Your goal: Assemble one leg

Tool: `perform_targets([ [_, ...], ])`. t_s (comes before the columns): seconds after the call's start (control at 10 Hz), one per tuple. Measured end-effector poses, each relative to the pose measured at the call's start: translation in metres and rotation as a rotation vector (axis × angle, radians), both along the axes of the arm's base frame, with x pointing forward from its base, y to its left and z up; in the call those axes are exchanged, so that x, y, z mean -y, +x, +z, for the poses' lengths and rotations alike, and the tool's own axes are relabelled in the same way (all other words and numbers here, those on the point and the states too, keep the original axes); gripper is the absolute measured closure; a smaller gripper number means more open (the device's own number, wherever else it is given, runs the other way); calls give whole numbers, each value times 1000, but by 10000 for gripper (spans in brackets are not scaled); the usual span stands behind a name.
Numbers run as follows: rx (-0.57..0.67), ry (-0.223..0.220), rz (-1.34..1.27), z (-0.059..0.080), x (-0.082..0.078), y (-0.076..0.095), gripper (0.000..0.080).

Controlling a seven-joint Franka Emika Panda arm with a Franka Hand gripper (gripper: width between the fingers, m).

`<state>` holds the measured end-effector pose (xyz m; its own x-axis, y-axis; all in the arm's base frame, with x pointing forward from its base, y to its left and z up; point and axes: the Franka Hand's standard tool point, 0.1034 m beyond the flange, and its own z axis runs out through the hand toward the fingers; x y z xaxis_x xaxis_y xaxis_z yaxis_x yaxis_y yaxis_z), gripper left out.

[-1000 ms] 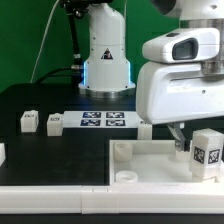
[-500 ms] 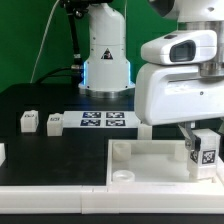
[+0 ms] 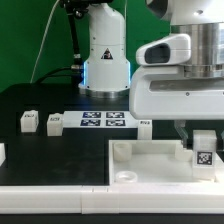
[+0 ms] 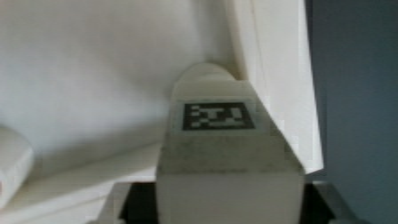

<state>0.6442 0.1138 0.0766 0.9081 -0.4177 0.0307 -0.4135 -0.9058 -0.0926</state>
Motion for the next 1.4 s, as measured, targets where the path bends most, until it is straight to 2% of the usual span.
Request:
perform_targets([
  [0.2,-35,6,-390,-1,-1,-3,508],
  [0.3,-37,-1,-476,-1,-1,-3,506],
  [0.5,-58,26,-711,-1,2,-3,506],
  [0.7,-66,39,-795,-2,-2,-4,496],
  [0.8,-62,36,-736,-1,-2,-3,317],
  [0.9,-58,35,-706,0,-4,-3,188],
  [1.2,-37,12,-386,0,-6,-3,151],
  [1.4,-14,-33,-69,0,-11,-4,150],
])
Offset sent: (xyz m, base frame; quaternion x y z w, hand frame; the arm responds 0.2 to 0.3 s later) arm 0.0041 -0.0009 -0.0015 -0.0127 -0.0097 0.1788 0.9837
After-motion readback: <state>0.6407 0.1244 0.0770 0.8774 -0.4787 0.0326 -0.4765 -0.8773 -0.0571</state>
